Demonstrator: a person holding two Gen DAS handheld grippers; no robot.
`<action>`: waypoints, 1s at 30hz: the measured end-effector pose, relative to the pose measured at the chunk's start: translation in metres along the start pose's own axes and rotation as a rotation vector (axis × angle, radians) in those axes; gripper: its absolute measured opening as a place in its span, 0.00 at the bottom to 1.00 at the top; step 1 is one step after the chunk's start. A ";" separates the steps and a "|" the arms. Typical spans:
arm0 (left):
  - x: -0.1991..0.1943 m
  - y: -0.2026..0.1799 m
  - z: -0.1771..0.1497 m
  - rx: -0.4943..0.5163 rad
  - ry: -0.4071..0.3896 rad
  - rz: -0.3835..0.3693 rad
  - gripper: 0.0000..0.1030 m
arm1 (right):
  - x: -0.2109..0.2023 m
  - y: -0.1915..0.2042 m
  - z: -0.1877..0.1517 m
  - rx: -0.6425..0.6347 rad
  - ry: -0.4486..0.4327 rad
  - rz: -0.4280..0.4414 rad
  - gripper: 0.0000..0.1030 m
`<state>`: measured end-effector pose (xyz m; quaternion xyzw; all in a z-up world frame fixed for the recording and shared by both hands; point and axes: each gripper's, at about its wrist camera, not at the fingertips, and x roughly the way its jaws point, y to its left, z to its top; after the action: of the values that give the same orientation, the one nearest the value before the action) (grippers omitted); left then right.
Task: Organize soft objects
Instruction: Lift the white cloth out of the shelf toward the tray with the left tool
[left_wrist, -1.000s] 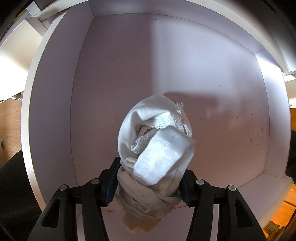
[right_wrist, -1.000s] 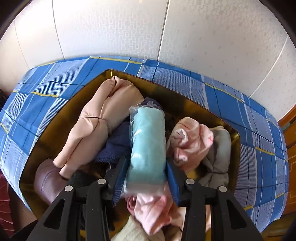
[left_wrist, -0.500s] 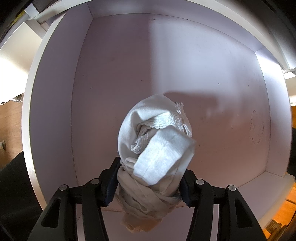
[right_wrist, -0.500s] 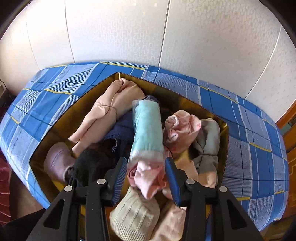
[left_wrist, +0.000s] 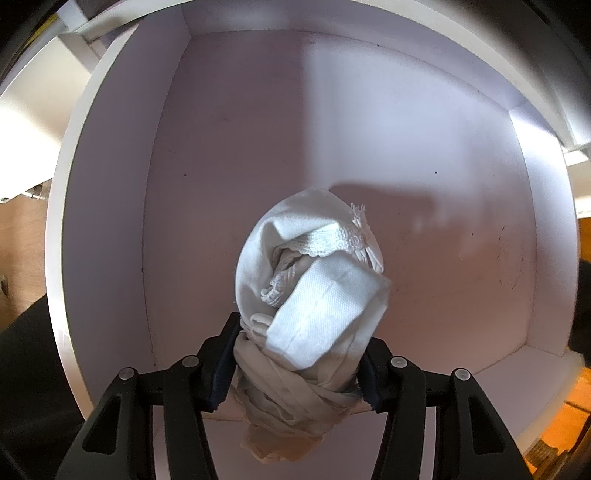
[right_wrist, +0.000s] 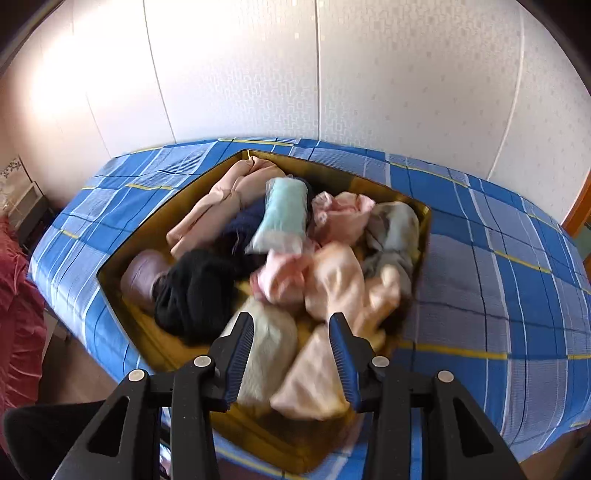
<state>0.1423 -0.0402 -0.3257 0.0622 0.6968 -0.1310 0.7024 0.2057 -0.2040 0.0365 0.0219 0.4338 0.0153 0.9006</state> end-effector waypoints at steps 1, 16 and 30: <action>-0.001 0.002 0.000 -0.009 -0.002 -0.005 0.54 | -0.005 -0.002 -0.007 0.004 -0.008 0.002 0.42; -0.030 0.025 -0.004 -0.016 -0.094 -0.016 0.54 | -0.036 -0.003 -0.162 -0.054 0.000 0.080 0.37; -0.085 0.030 -0.029 0.007 -0.212 -0.047 0.54 | 0.083 -0.018 -0.262 0.057 0.454 0.024 0.37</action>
<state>0.1231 0.0049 -0.2449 0.0339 0.6195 -0.1557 0.7687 0.0530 -0.2110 -0.1927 0.0487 0.6254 0.0183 0.7785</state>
